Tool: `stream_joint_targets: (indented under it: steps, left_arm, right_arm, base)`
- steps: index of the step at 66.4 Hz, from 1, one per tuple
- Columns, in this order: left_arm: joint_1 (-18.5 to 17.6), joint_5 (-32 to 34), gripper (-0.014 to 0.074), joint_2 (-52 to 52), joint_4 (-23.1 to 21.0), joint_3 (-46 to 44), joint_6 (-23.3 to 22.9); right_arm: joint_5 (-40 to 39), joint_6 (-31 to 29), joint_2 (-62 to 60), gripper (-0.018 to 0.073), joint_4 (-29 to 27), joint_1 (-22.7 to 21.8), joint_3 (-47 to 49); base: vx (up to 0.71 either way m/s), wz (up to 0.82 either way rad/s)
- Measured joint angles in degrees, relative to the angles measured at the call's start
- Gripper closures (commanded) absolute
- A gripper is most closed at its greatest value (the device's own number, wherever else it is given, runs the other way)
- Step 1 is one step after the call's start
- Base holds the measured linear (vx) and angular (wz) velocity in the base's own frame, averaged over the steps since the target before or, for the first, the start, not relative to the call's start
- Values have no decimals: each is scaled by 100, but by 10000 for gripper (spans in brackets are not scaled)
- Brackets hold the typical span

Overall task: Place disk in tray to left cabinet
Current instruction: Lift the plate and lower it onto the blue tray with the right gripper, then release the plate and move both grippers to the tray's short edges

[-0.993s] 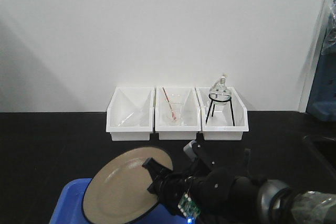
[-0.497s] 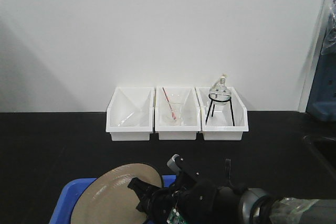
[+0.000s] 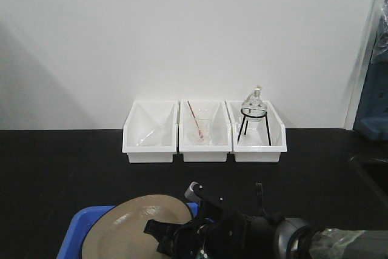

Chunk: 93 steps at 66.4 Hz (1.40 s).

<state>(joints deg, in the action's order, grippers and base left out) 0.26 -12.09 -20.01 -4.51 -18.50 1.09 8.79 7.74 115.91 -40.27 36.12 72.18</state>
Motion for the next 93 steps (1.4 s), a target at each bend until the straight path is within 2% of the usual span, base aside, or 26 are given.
stream_joint_targets:
  steps: [5,15,30,42,51,61,67,82,93]
  left_arm:
    - [0,0,287,0,0,0,0]
    - [0,0,287,0,0,0,0]
    - [0,0,287,0,0,0,0]
    - [0,51,287,0,0,0,0]
    - [0,103,286,-175,0,-128,0]
    - [0,-483,286,-1164,-5,-758,0]
    - [0,-732,286,-1978,-5,-1277,0]
    - [0,-1559,286,-4173,-5,-2892,53]
    - [0,-2461,286,-5829,-275,-4143,256]
  right_arm:
    - [140,-4,13,113,192,0,-13]
    - [535,-23,7,96,444,-115,-15]
    - [1213,-36,-365,100,694,-883,-20]
    - [1658,-334,-864,100,1119,-1540,-20]
    - [1805,-606,-1035,100,1417,-1723,-20]
    - [2267,-1204,-1047,100,1638,-1731,-20]
    - [2488,-1350,-1047,100,1650,-1731,-20]
    - [2228,-1394,-1047,100,1660,-1731,-20]
    - [2208,-1398,-1047,100,1660,-1731,-20]
  base:
    - [0,0]
    - [0,0]
    - [0,0]
    - [0,0]
    - [0,0]
    - [0,0]
    - [0,0]
    - [0,0]
    - [0,0]
